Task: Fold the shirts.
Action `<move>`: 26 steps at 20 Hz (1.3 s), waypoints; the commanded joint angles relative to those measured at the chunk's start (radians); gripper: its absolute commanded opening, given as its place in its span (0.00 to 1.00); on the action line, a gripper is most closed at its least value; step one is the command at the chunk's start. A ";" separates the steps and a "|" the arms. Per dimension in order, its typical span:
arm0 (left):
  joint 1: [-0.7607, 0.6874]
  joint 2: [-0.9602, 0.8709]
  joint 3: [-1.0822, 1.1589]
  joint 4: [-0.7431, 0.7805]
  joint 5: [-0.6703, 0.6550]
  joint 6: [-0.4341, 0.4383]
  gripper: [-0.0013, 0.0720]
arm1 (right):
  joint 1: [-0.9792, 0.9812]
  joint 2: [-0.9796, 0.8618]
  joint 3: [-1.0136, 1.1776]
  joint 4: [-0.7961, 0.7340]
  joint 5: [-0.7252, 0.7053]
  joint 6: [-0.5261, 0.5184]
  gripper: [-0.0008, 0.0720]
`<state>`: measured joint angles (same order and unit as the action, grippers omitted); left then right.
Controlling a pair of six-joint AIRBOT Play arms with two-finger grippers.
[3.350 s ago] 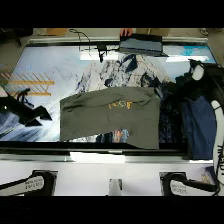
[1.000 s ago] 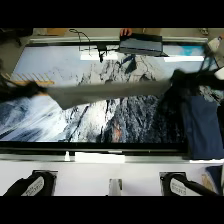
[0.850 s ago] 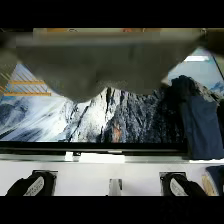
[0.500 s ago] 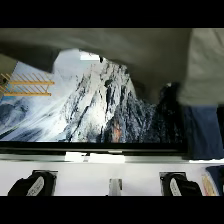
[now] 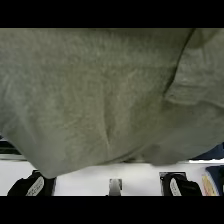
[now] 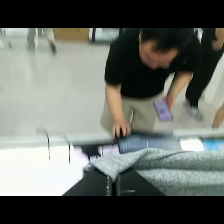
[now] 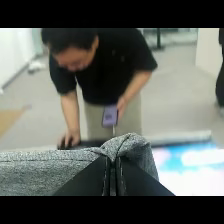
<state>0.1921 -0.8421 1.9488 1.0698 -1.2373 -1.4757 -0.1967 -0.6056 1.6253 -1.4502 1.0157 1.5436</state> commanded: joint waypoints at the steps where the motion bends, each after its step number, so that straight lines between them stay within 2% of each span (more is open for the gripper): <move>1: -0.001 -0.108 -0.081 0.017 -0.262 -0.027 0.07 | 0.000 -0.153 -0.001 -0.020 0.276 -0.018 0.04; 2: -0.002 -0.145 -0.153 0.034 -0.322 -0.026 0.07 | 0.000 -0.230 -0.008 -0.004 0.380 -0.018 0.04; 3: -0.001 -0.176 -0.259 0.044 -0.327 -0.025 0.07 | 0.001 -0.311 -0.026 0.029 0.480 -0.018 0.04; 5: -0.001 -0.212 -0.507 0.068 -0.195 -0.026 0.07 | 0.002 -0.471 -0.122 0.083 0.558 -0.046 0.04; 7: -0.002 -0.260 -0.721 0.063 -0.020 -0.039 0.07 | 0.016 -0.602 -0.223 0.095 0.468 -0.030 0.04; 9: -0.001 -0.353 -0.799 0.031 0.125 -0.049 0.07 | 0.051 -0.729 -0.236 0.095 0.365 0.008 0.04; 11: -0.002 -0.464 -0.778 -0.023 0.200 -0.063 0.07 | 0.092 -0.829 -0.236 0.095 0.212 0.052 0.04; 15: -0.002 -0.664 -0.653 -0.132 0.278 -0.055 0.07 | 0.108 -0.941 -0.235 0.110 -0.127 0.258 0.04; 19: -0.022 -0.800 -0.511 -0.132 0.346 -0.055 0.07 | 0.108 -0.962 -0.235 0.134 -0.375 0.298 0.04; 23: -0.068 -0.863 -0.484 -0.132 0.406 -0.013 0.07 | 0.108 -0.976 -0.235 0.143 -0.367 0.269 0.04; 26: -0.064 -0.855 -0.484 -0.130 0.320 0.050 0.07 | 0.108 -0.964 -0.232 0.133 -0.208 0.098 0.04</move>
<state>0.1341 -1.6817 1.4528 0.9443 -0.8715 -1.4841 -0.0898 -1.5719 1.3911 -1.3205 0.7120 1.7607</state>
